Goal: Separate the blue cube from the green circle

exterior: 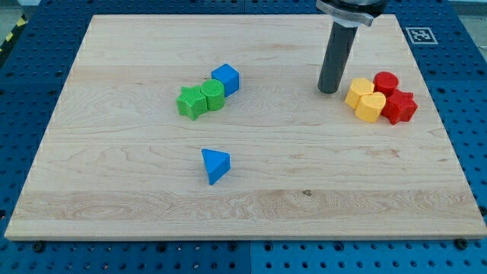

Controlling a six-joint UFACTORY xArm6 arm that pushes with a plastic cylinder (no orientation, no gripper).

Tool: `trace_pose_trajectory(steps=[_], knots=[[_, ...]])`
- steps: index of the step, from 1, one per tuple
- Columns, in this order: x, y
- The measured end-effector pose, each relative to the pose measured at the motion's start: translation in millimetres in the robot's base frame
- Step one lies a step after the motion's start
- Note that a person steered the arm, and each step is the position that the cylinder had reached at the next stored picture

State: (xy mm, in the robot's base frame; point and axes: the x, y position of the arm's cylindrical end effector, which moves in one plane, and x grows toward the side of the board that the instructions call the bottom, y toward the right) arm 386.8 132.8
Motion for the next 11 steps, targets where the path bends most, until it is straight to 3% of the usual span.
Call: trace_pose_trajectory(steps=[2,5,11], knots=[[0,-35],[11,-140],[-16,-202]])
